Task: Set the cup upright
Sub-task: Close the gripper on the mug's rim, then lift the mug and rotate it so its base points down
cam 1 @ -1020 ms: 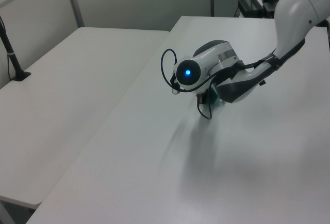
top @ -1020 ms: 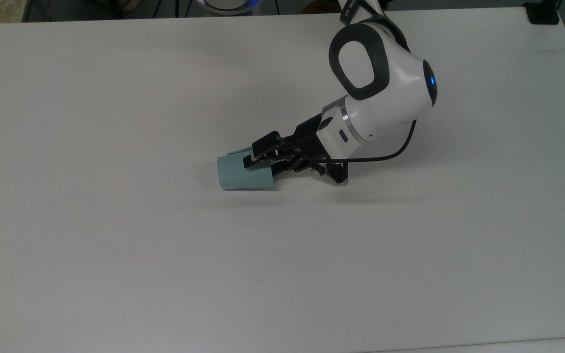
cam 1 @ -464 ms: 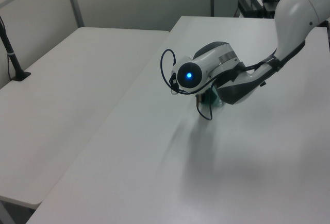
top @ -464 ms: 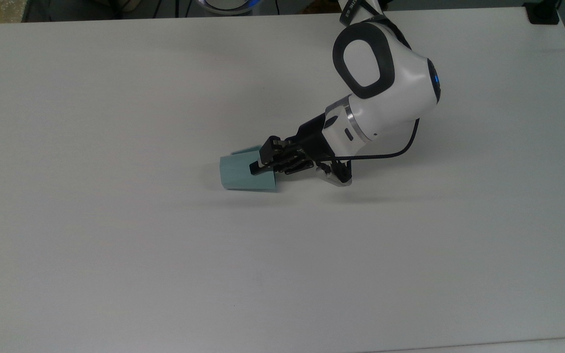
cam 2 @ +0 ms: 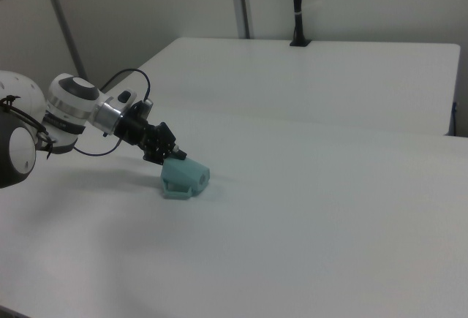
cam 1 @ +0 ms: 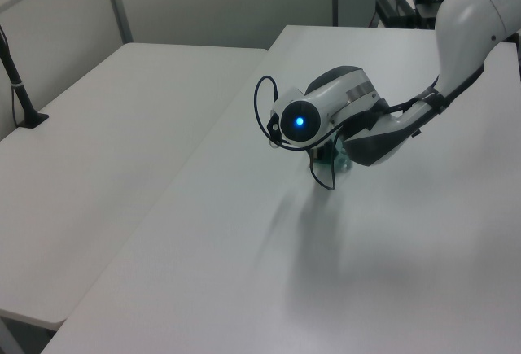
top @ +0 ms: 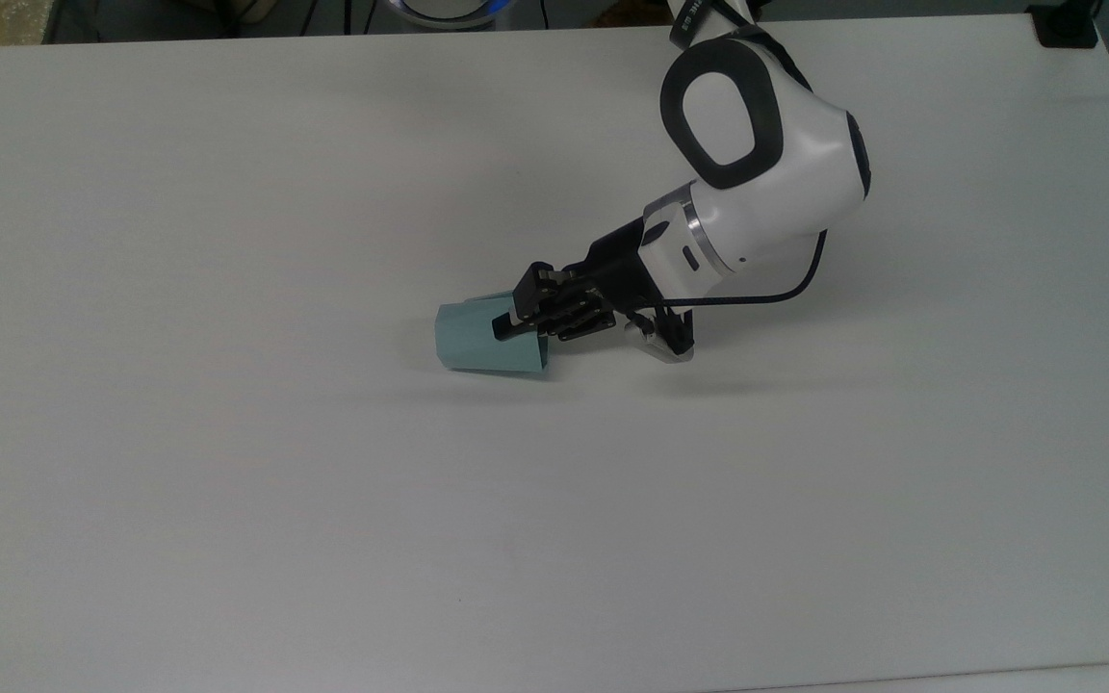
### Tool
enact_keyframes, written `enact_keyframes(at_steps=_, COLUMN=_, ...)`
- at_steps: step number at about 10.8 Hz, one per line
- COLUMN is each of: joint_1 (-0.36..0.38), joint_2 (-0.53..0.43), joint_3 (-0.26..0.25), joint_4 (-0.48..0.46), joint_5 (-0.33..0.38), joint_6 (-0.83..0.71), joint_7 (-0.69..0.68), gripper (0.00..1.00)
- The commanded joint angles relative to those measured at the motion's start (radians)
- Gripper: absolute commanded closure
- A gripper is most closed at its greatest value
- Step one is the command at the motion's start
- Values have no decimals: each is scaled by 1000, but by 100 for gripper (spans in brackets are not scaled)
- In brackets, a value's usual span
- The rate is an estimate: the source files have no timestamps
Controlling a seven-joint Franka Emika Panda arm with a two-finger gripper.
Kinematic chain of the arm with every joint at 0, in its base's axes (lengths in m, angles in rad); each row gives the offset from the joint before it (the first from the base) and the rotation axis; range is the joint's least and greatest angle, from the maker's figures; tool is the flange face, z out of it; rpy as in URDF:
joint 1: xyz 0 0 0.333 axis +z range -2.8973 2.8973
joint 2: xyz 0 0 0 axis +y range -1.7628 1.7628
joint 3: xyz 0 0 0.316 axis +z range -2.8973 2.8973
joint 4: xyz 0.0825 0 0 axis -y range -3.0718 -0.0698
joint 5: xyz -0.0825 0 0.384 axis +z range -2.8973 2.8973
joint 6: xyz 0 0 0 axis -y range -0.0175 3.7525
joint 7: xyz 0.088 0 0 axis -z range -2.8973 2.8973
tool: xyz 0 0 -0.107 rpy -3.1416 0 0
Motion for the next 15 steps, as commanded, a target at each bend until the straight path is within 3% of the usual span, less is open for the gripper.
enact_keyframes(at_steps=1, joint_1=9, joint_2=-20, joint_3=-1, joint_4=-23, joint_5=26, joint_6=10, joint_7=34, gripper=100)
enact_keyframes(at_steps=7, joint_1=-1, joint_2=-225, joint_3=4, joint_4=-61, joint_5=110, joint_6=-65, joint_7=34, gripper=100)
enact_keyframes(at_steps=10, joint_1=-56, joint_2=-316, joint_3=13, joint_4=-89, joint_5=226, joint_6=-50, joint_7=32, gripper=100)
enact_keyframes(at_steps=11, joint_1=-94, joint_2=-345, joint_3=15, joint_4=-118, joint_5=294, joint_6=-19, joint_7=30, gripper=100)
enact_keyframes(at_steps=13, joint_1=-203, joint_2=-432, joint_3=15, joint_4=-237, joint_5=509, joint_6=166, joint_7=-3, gripper=100)
enact_keyframes(at_steps=15, joint_1=-272, joint_2=-512, joint_3=15, joint_4=-325, joint_5=679, joint_6=240, joint_7=-125, gripper=100)
